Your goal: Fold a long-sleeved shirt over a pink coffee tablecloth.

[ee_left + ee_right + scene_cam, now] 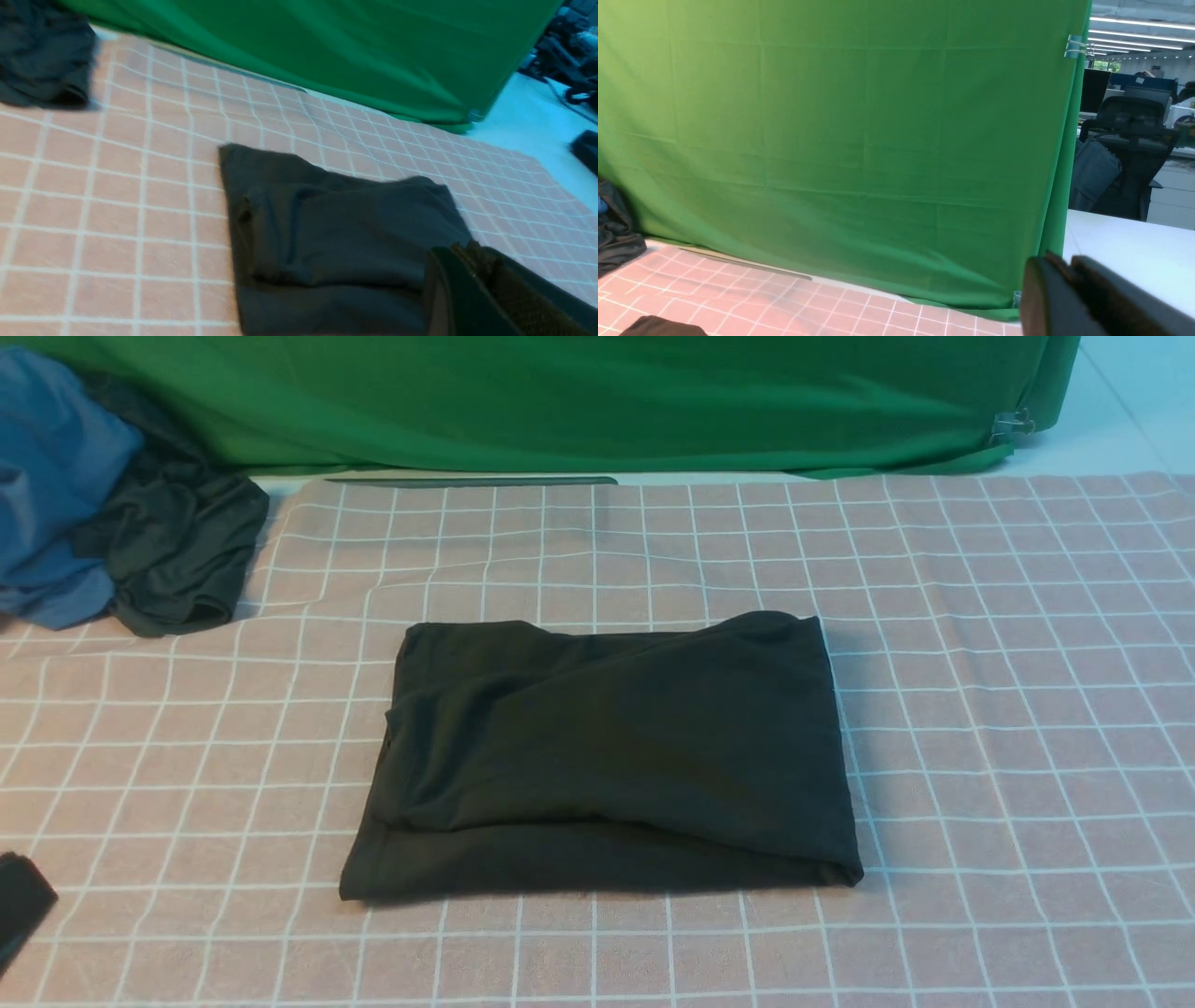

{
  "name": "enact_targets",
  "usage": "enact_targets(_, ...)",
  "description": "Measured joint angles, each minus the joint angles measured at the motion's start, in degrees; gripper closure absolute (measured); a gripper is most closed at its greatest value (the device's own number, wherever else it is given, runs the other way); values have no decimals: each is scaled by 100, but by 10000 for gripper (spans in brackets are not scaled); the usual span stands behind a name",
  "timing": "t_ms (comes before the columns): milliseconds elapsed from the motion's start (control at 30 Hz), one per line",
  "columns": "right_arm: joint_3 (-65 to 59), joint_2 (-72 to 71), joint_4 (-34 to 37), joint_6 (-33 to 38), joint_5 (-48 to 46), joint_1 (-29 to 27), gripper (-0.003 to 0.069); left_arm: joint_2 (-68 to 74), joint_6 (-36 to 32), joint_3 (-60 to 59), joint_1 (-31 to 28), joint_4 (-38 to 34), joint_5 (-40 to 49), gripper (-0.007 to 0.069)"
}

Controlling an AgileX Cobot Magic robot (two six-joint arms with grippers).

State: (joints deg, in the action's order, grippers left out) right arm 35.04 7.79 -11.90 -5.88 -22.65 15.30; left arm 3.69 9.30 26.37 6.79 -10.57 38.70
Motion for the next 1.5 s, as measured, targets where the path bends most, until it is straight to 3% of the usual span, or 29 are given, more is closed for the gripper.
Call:
enact_targets(167,0,0,0,0,-11,0,550,-71,-40,-614,-66,431,-1276,611)
enact_targets(233,0,0,0,0,-28,0,546,-177,-54,-1270,-233,529,-2250,611)
enact_targets(400,0,0,0,0,-41,0,533,-271,-54,-2341,-683,575,-3239,611)
enact_targets(667,0,-2,0,0,-46,0,521,-369,-54,-2677,-795,847,-2550,611)
enact_targets(1500,0,-2,0,0,-46,0,512,-371,-56,-2677,-795,832,-2501,611)
